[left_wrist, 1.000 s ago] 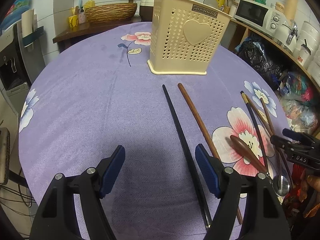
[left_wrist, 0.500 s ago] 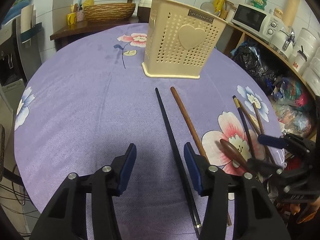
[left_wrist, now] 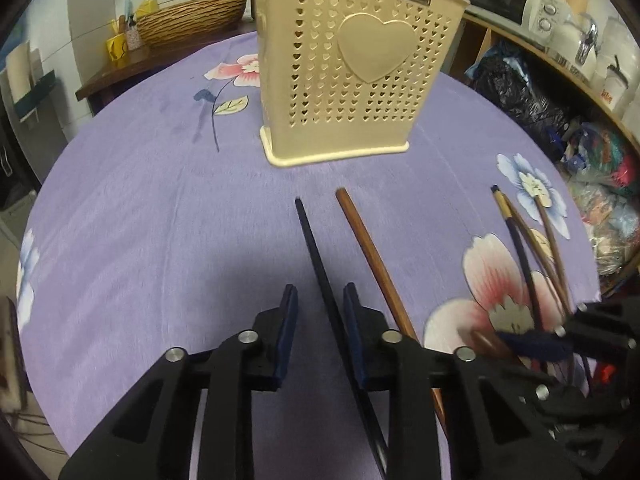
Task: Organize utensils
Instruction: 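Close left tool on a black chopstick while right tool grasps a brown-handled spoon, then carry black chopstick and spoon over the cream holder and open both tools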
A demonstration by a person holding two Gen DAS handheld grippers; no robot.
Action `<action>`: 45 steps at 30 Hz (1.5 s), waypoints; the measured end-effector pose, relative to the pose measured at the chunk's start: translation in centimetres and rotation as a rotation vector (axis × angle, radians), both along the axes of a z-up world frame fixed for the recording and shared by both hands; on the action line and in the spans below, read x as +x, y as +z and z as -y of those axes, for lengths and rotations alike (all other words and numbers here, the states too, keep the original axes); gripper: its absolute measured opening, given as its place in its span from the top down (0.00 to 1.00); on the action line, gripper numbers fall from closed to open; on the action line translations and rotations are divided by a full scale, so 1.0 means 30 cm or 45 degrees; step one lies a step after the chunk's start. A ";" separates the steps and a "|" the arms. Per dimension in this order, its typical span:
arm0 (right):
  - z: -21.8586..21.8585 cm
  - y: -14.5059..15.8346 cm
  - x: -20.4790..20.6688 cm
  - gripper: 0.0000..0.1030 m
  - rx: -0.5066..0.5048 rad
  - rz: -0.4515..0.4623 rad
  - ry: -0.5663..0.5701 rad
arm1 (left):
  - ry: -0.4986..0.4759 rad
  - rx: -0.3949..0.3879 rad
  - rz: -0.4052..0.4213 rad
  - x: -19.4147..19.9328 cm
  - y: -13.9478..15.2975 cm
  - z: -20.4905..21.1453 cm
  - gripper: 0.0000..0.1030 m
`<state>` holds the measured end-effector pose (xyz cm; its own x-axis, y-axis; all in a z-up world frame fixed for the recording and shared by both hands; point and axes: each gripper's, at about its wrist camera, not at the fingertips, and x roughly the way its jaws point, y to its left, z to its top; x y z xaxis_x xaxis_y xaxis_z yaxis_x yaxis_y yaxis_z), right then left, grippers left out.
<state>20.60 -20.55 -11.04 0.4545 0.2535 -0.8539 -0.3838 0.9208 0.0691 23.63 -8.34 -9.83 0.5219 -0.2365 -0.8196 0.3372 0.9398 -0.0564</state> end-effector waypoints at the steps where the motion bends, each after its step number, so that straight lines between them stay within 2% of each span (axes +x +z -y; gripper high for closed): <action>1: -0.003 -0.002 0.001 0.83 0.004 -0.001 -0.004 | -0.005 0.015 0.000 0.015 0.001 0.010 0.82; 3: -0.007 0.002 0.001 0.83 0.012 0.000 -0.010 | -0.014 0.051 -0.009 0.057 0.001 0.040 0.90; 6: -0.003 0.013 0.000 0.83 0.036 0.008 -0.020 | -0.033 0.108 0.004 0.085 -0.001 0.076 0.92; 10: 0.015 0.036 0.007 0.83 0.092 0.032 -0.049 | -0.029 0.111 0.006 0.089 0.002 0.080 0.93; 12: 0.035 0.061 -0.003 0.83 0.139 0.056 -0.063 | -0.014 0.074 0.005 0.087 0.011 0.063 0.93; 15: 0.068 0.116 -0.031 0.83 0.213 0.105 -0.080 | 0.010 0.012 0.060 0.063 0.066 0.027 0.93; 20: 0.140 0.244 -0.100 0.83 0.364 0.203 -0.096 | 0.033 -0.181 0.234 -0.050 0.271 -0.081 0.93; 25: 0.188 0.345 -0.152 0.84 0.451 0.309 -0.131 | 0.061 -0.292 0.405 -0.167 0.433 -0.169 0.94; 33: 0.180 0.351 -0.108 0.84 0.443 0.335 -0.139 | 0.089 -0.300 0.450 -0.168 0.456 -0.170 0.94; 45: 0.167 0.397 -0.072 0.84 0.418 0.368 -0.118 | 0.061 -0.316 0.505 -0.166 0.519 -0.171 0.94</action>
<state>18.46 -25.55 0.86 0.6966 0.4364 -0.5695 -0.3468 0.8996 0.2652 18.66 -3.22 5.74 0.7985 -0.3680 -0.4764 0.3346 0.9292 -0.1570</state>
